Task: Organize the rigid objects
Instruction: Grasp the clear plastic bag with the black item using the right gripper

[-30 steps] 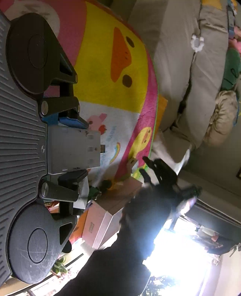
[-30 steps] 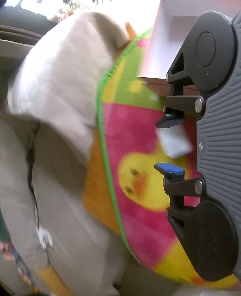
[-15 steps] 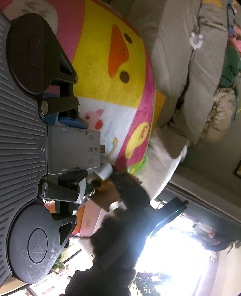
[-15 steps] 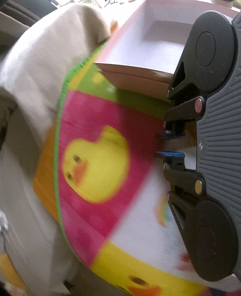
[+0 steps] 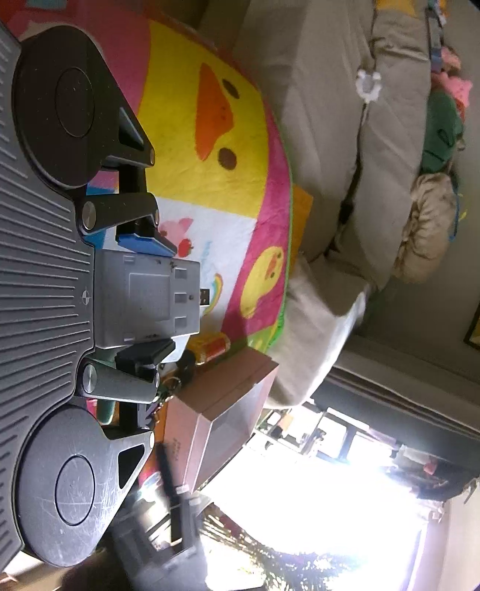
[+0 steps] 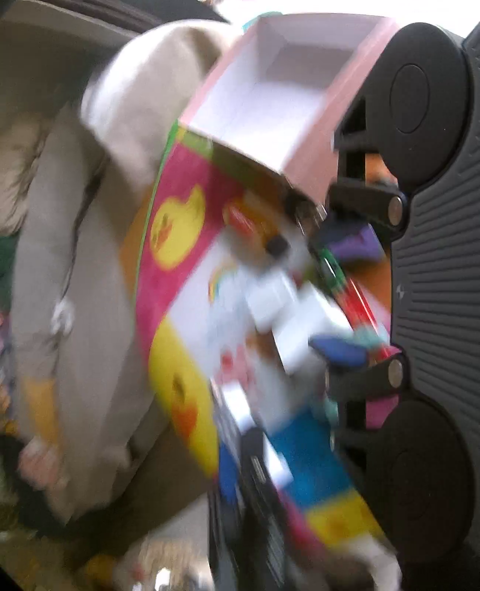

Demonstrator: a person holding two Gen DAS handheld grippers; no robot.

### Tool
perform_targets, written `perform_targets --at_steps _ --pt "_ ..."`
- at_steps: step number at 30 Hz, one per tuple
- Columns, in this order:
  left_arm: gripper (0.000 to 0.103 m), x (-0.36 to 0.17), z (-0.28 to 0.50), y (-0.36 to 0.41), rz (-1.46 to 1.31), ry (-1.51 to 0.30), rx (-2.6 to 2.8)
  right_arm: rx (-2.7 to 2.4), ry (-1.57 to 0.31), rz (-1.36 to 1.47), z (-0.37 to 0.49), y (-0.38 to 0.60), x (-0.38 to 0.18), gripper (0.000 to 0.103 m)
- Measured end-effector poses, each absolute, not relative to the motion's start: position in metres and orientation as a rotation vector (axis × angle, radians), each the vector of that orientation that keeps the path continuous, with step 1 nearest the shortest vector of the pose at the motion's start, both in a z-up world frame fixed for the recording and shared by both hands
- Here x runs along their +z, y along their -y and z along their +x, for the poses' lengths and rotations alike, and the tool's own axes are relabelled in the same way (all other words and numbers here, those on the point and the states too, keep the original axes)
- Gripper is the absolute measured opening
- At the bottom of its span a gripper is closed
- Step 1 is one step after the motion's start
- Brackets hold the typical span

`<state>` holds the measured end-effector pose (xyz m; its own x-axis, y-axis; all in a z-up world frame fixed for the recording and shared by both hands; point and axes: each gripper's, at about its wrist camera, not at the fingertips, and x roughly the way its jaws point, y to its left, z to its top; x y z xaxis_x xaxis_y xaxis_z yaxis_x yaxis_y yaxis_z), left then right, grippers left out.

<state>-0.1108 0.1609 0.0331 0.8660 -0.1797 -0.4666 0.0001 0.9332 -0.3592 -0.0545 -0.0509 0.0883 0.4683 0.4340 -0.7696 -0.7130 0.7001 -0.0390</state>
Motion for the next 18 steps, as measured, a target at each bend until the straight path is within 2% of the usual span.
perform_targets --at_steps 6,11,15,18 --pt "0.053 0.047 -0.117 -0.140 -0.320 -0.517 -0.093 0.889 -0.835 -0.346 -0.110 0.042 0.069 0.062" --pt "0.053 0.057 -0.134 -0.124 -0.252 -0.518 -0.105 0.812 -0.743 -0.594 -0.150 0.017 0.039 0.059" --pt "0.053 0.056 -0.146 -0.122 -0.251 -0.526 -0.102 0.665 -0.683 -0.688 -0.162 0.053 0.036 0.059" --pt "0.053 0.057 -0.152 -0.120 -0.254 -0.521 -0.108 0.524 -0.687 -0.639 -0.162 0.090 0.037 0.059"
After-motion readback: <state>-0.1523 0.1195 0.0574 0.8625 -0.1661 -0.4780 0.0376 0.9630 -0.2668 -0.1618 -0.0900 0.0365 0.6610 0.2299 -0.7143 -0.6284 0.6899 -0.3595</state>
